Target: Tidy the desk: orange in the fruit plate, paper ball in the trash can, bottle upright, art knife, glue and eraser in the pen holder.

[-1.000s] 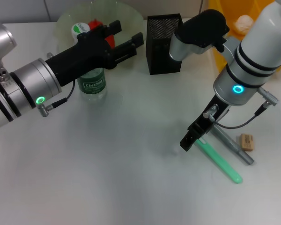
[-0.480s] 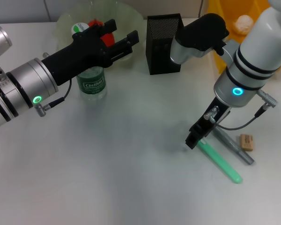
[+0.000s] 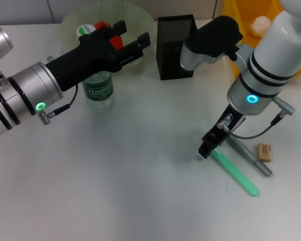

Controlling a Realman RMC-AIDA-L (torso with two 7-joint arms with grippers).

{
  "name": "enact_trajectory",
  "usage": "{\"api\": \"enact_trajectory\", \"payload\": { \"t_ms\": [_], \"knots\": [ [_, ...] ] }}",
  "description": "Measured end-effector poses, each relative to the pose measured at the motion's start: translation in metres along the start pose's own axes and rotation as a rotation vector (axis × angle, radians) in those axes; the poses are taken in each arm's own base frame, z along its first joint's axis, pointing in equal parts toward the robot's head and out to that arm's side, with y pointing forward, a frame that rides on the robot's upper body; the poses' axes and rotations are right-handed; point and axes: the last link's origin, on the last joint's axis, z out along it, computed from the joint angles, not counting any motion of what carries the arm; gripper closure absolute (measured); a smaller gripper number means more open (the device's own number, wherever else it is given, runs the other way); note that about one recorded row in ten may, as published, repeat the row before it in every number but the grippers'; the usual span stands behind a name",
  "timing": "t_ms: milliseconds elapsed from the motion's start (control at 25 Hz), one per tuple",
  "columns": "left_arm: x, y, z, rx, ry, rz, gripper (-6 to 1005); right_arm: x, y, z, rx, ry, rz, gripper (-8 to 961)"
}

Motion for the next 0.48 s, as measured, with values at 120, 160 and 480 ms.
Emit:
{"api": "enact_trajectory", "payload": {
  "t_ms": [120,160,480],
  "knots": [
    [0.0003,0.0003,-0.0001,-0.003,0.002,0.000,230,-0.0009,-0.0004,0.0003,0.003,-0.006,0.000,456],
    [0.0006,0.0005,-0.0001,-0.004,0.003,0.000,230,-0.0013,-0.0005,0.0006,0.004,-0.006,0.000,456],
    [0.0010,0.0008,-0.0003,-0.007,0.006,-0.001,230,-0.0018,-0.0014,0.0023,0.006,0.000,0.004,455]
  ]
}}
